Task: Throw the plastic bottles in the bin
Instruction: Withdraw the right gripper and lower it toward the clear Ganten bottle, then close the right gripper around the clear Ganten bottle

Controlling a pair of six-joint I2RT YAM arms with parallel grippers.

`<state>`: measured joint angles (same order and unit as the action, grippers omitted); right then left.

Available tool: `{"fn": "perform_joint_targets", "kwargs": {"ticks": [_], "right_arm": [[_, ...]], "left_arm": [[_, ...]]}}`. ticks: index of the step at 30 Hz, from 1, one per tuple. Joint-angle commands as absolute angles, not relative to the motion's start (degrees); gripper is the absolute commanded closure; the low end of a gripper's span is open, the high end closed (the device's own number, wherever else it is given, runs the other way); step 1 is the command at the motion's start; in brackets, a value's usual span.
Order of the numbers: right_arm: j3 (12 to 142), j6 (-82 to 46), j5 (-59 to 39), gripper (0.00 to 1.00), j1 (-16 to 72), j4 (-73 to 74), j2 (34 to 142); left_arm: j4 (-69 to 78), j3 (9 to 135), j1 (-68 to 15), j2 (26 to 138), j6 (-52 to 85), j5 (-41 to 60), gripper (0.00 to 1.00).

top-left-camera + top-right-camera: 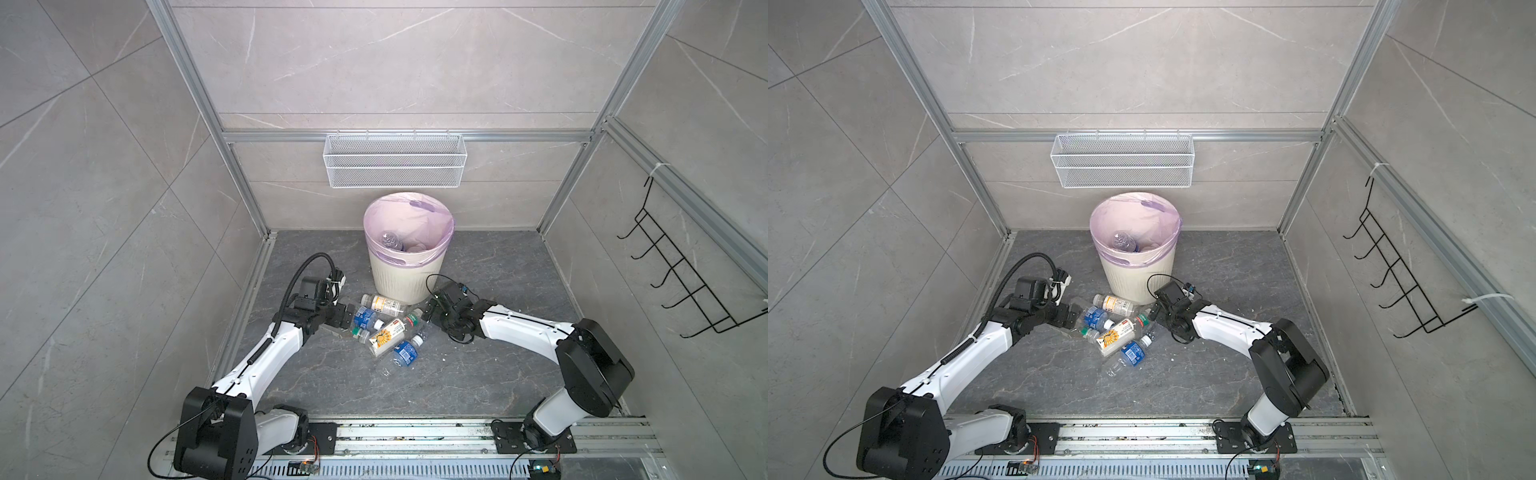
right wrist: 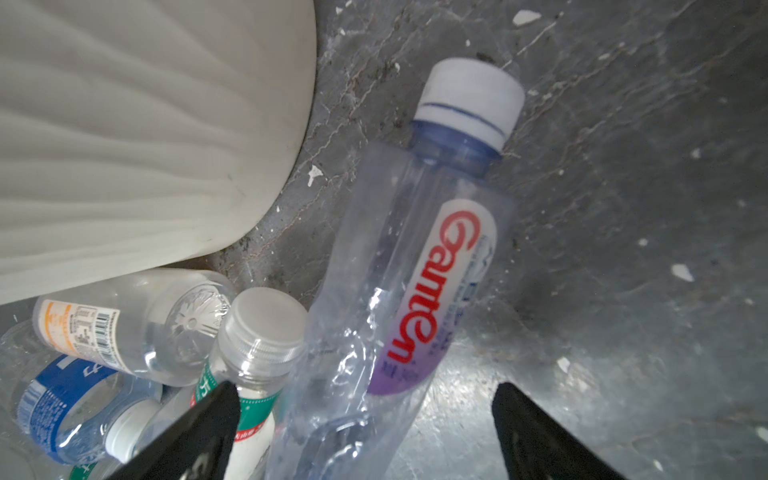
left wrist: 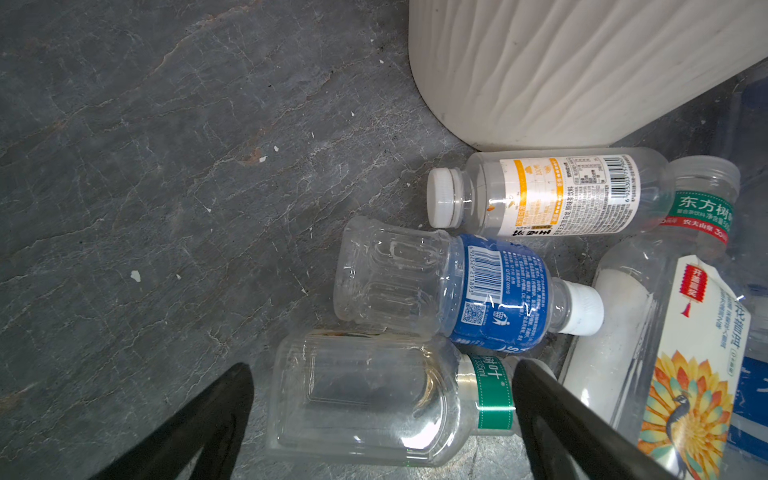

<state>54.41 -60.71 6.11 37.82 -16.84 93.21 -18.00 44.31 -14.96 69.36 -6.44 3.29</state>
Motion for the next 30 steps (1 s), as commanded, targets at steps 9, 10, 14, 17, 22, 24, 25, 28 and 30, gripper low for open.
{"fn": "perform_joint_targets", "kwargs": {"ticks": [9, 10, 14, 17, 22, 24, 25, 28, 30], "right_arm": [[54.5, -62.0, 6.8, 0.18, 38.1, -15.8, 95.7], [54.3, -61.9, 6.8, 0.20, 38.1, -15.7, 95.7], [53.7, -61.9, 7.0, 0.25, 38.1, -15.8, 95.6], [53.1, -61.9, 7.1, 0.26, 38.1, -15.8, 95.5], [52.3, -62.1, 7.1, 0.26, 38.1, -15.6, 95.5], [52.2, -62.1, 7.1, 0.26, 38.1, -15.5, 95.8], [52.2, -62.1, 7.1, 0.26, 38.1, -15.4, 95.9], [52.0, -62.1, 7.1, 0.27, 38.1, -15.2, 96.2], [51.9, -62.0, 7.0, 0.27, 38.1, -15.0, 96.3]], "left_arm": [[-16.5, 43.9, -13.9, 67.2, -6.5, 4.9, 0.00], [-16.5, 43.9, -13.8, 67.3, -6.5, 5.0, 0.00], [-16.7, 43.9, -13.5, 67.3, -6.4, 5.7, 0.00], [-16.8, 43.8, -13.4, 67.3, -6.4, 6.0, 0.00], [-17.0, 43.9, -13.3, 67.3, -6.4, 6.6, 0.00], [-17.0, 43.9, -13.2, 67.3, -6.4, 6.7, 0.00], [-17.1, 43.9, -13.2, 67.3, -6.4, 6.8, 0.00], [-17.2, 43.9, -13.2, 67.4, -6.5, 6.8, 0.00], [-17.2, 43.9, -13.2, 67.4, -6.5, 6.9, 0.00]]}}
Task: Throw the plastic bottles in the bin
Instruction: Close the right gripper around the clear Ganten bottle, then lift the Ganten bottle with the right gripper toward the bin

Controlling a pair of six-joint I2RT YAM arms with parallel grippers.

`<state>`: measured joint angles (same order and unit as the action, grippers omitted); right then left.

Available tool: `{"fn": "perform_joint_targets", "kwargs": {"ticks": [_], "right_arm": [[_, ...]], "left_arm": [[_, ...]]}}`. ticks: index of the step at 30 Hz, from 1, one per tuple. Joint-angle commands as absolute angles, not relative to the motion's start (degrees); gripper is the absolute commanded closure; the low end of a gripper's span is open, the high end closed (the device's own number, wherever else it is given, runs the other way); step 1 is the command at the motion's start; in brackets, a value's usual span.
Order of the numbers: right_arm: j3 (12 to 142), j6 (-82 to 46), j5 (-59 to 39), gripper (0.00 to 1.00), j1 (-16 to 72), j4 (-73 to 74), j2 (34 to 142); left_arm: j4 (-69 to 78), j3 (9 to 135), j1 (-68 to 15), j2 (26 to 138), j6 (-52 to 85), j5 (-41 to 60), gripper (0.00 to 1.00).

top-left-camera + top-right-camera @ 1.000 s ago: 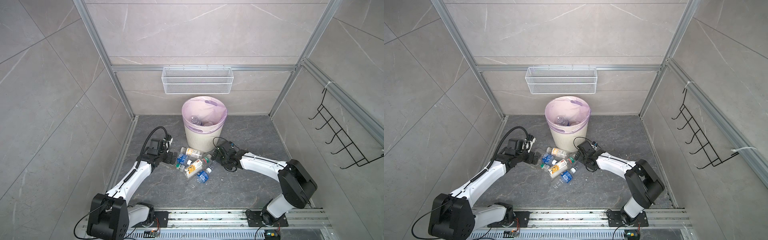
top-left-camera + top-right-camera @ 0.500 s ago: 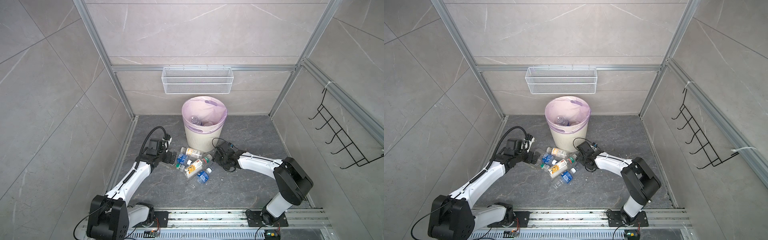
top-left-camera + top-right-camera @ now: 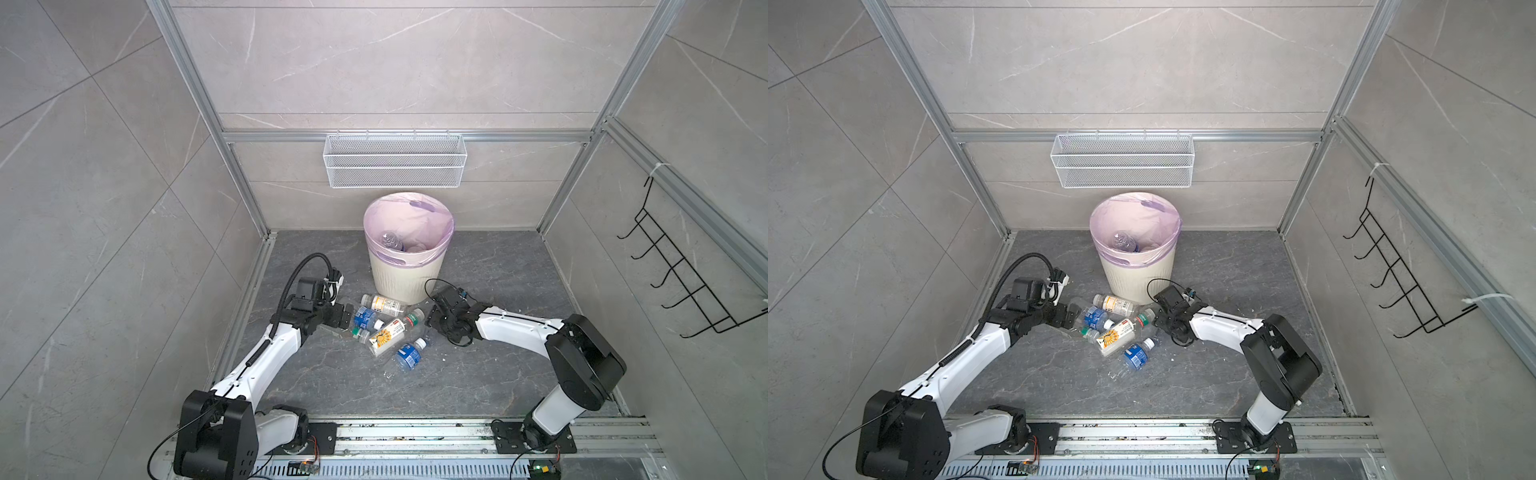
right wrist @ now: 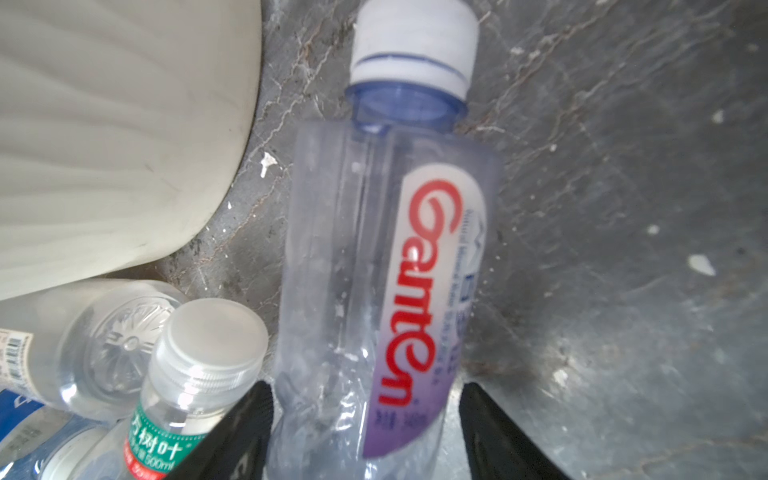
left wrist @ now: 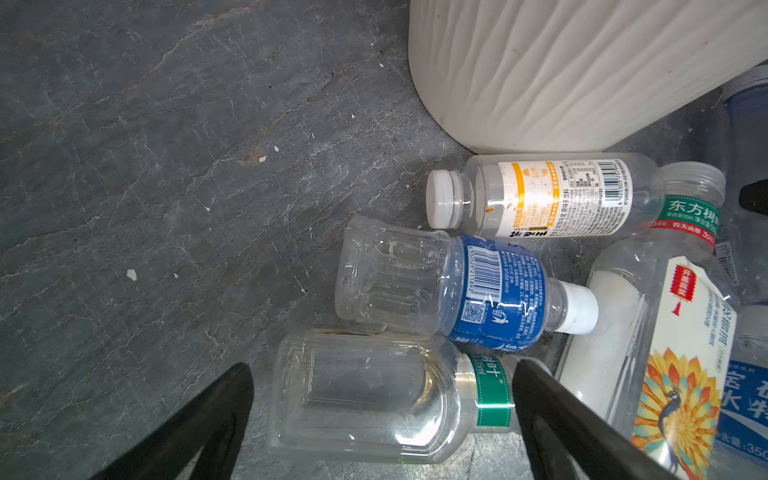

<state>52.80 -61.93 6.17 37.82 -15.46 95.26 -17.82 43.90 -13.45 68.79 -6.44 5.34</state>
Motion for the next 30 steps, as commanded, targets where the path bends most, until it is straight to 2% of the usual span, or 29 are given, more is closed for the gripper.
{"fn": "perform_joint_targets", "kwargs": {"ticks": [1, 9, 18, 30], "right_arm": [[51.8, -61.9, 7.1, 0.27, 38.1, -14.9, 96.3], [51.4, -61.2, 7.4, 0.33, 38.1, -14.2, 97.3], [50.7, -59.8, 8.2, 0.45, 38.1, -13.3, 96.2], [47.5, -53.7, 13.1, 0.47, 38.1, -13.8, 87.6]], "left_arm": [[-17.3, 43.9, -13.1, 67.4, -6.5, 6.9, 0.00], [-17.4, 43.9, -13.1, 67.6, -6.6, 7.3, 0.00], [-17.6, 44.0, -13.0, 67.5, -6.6, 7.5, 0.00], [-18.1, 44.1, -13.0, 67.8, -6.9, 8.0, 0.00]]}}
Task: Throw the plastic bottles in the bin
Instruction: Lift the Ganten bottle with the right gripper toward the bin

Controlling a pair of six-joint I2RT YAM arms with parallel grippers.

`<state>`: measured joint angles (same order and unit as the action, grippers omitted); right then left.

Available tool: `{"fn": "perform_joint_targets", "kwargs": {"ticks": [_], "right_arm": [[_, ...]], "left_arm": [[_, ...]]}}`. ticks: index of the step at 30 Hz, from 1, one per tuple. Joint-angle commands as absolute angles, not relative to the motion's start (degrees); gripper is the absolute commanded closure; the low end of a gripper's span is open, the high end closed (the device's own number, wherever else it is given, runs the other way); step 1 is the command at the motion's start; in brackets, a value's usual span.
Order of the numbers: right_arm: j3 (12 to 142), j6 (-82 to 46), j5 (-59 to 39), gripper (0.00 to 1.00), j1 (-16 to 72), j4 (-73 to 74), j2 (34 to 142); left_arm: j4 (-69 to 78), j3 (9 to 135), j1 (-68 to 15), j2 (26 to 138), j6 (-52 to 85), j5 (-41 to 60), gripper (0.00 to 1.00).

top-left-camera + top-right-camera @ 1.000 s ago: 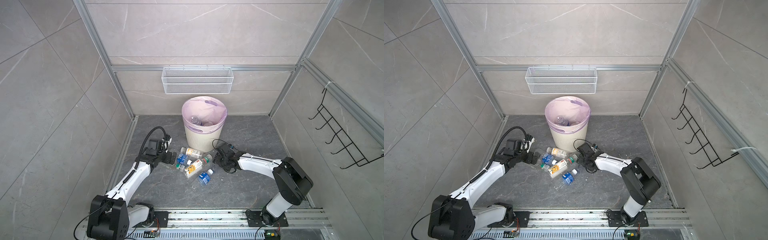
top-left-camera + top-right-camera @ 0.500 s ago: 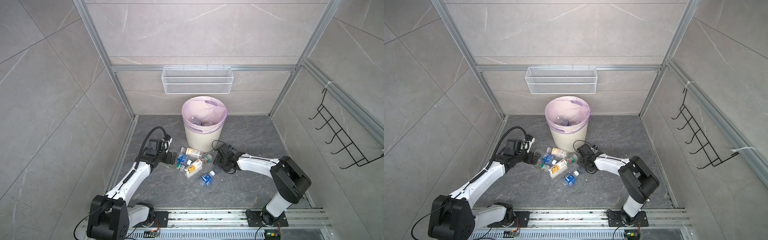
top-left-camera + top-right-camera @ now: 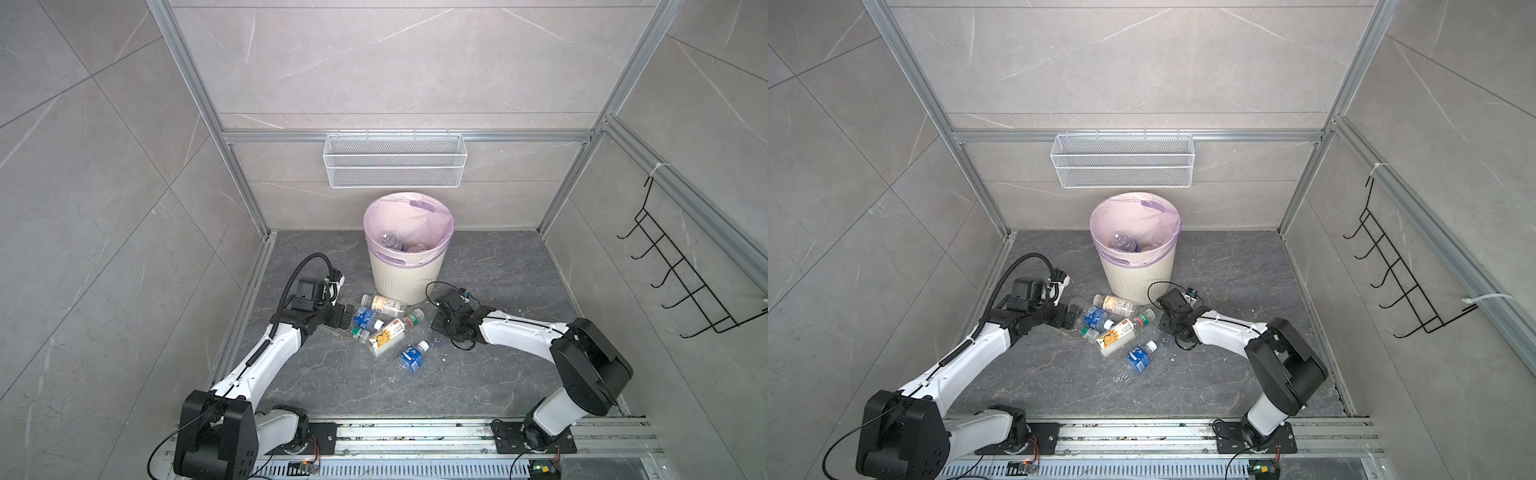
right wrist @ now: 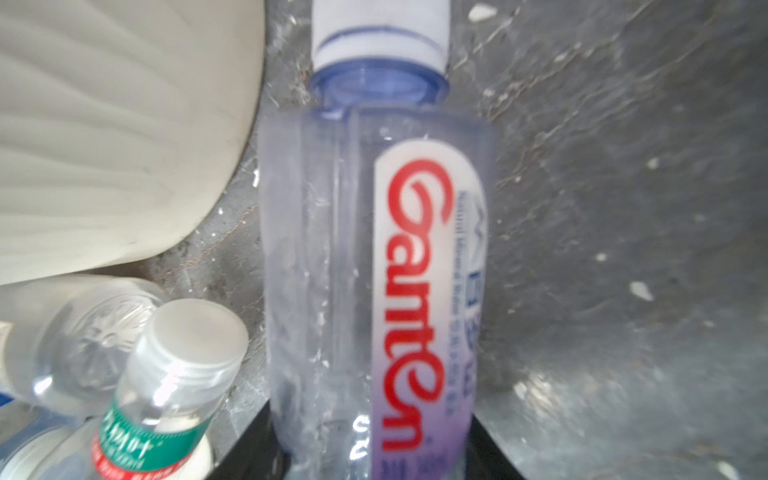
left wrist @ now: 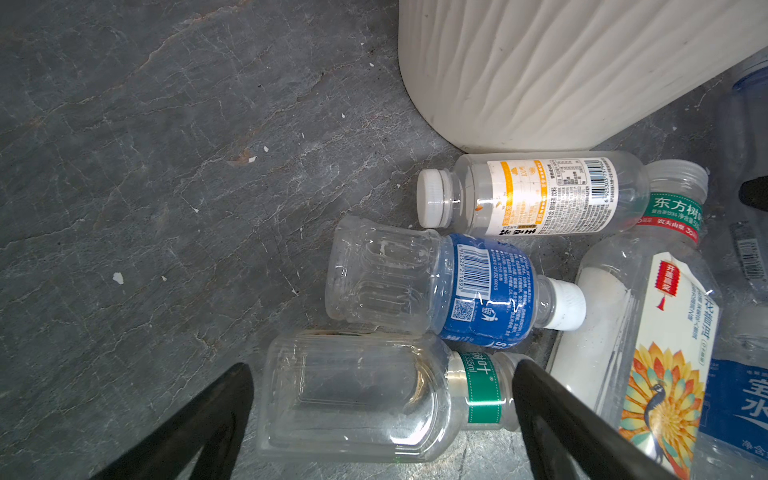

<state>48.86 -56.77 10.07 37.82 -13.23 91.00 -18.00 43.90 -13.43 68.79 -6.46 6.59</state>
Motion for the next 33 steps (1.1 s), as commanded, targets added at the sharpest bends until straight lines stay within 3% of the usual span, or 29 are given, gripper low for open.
{"fn": "perform_joint_targets", "kwargs": {"ticks": [1, 16, 33], "right_arm": [[47.1, -52.6, 13.1, 0.47, 38.1, -13.7, 86.6], [36.3, -36.2, 15.4, 0.49, 41.9, -9.1, 65.8], [37.3, -26.2, 37.4, 0.45, 59.9, -12.3, 51.0]], "left_arm": [[-18.2, 44.1, -13.0, 67.8, -6.9, 8.1, 0.00], [-18.5, 43.9, -12.9, 67.8, -8.1, 10.9, 0.01], [-18.6, 43.9, -12.9, 67.8, -8.4, 11.0, 0.00]]}}
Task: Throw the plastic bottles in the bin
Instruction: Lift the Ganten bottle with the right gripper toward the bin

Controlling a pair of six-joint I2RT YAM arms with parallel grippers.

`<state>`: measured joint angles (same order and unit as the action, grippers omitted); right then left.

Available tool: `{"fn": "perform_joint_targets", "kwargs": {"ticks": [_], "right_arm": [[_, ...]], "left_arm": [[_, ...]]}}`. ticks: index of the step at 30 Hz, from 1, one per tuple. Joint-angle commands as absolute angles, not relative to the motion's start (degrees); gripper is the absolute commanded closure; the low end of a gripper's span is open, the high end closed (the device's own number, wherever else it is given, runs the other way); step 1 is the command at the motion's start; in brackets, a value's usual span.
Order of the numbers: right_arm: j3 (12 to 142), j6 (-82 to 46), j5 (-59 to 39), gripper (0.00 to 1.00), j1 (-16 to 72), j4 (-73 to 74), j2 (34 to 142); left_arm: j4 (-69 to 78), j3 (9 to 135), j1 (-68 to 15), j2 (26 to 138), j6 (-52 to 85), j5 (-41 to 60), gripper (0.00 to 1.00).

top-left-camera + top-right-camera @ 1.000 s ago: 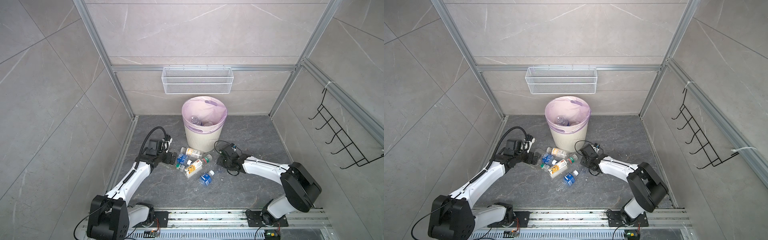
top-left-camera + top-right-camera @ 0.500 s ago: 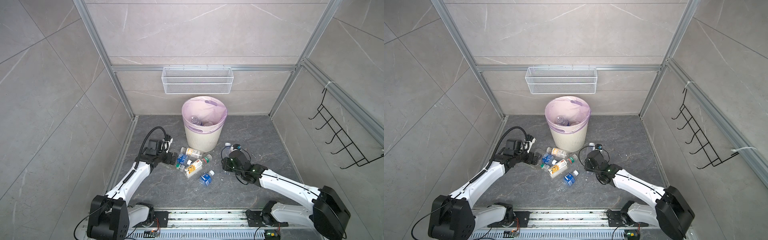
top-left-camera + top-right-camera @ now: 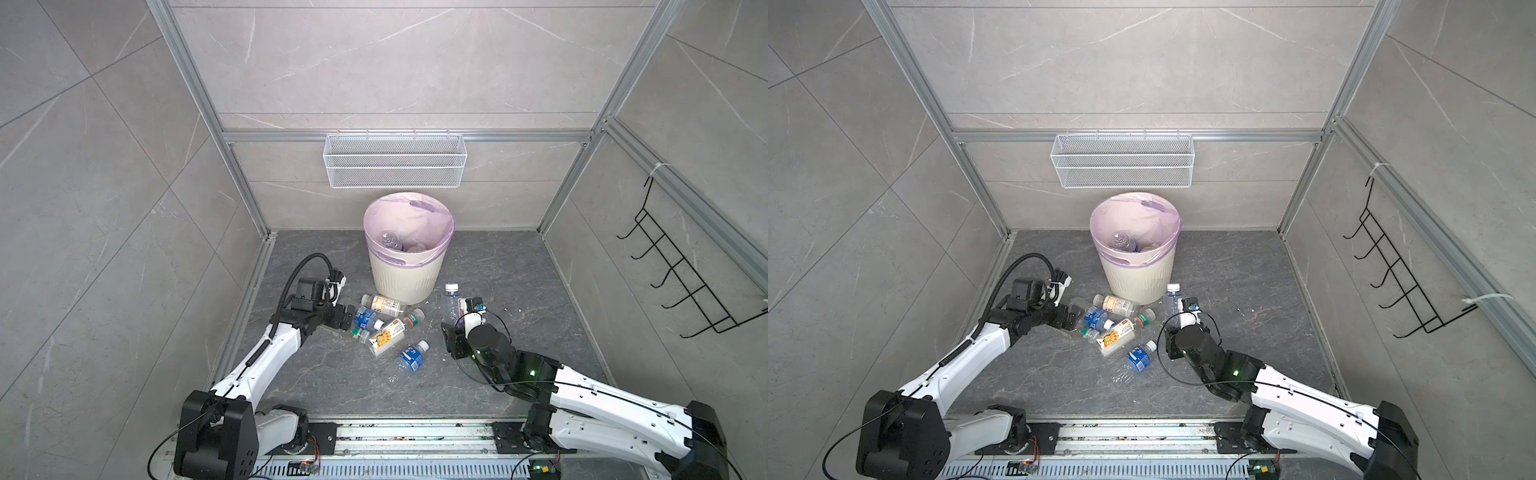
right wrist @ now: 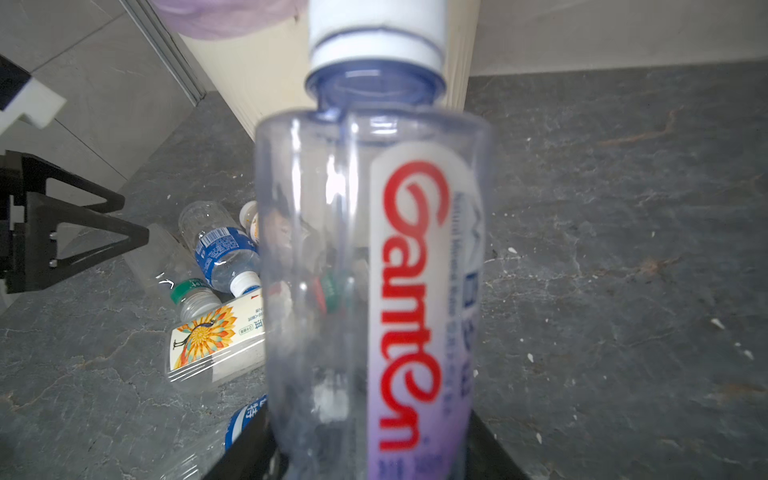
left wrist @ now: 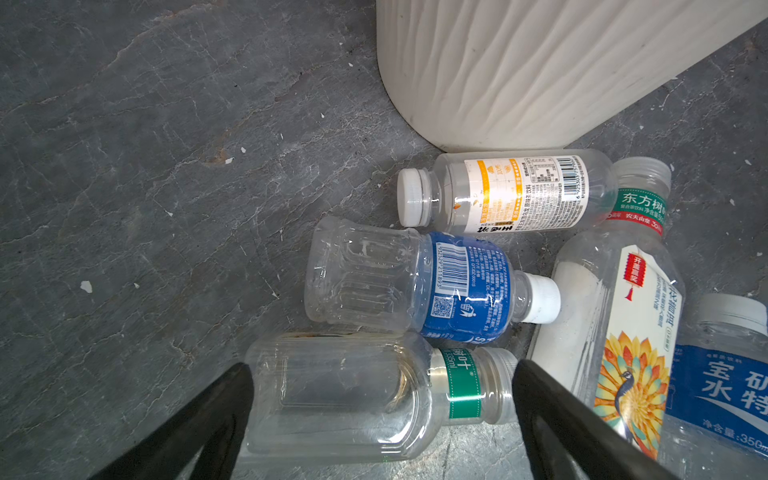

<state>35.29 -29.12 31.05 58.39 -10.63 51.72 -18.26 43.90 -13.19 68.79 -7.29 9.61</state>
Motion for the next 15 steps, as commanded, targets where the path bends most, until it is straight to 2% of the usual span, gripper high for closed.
{"fn": "perform_joint_targets", "kwargs": {"ticks": [1, 9, 15], "right_arm": [[38.2, -25.7, 38.4, 0.45, 60.8, -12.7, 51.0], [46.0, -22.6, 43.0, 0.46, 65.1, -13.5, 52.1], [59.1, -23.7, 44.1, 0.50, 65.1, -19.5, 57.9]], "left_arm": [[-18.7, 43.9, -12.9, 67.7, -8.4, 11.0, 0.00], [-18.7, 43.8, -12.9, 67.5, -8.6, 11.2, 0.00], [-18.8, 43.9, -12.9, 67.6, -8.6, 11.4, 0.01]]}}
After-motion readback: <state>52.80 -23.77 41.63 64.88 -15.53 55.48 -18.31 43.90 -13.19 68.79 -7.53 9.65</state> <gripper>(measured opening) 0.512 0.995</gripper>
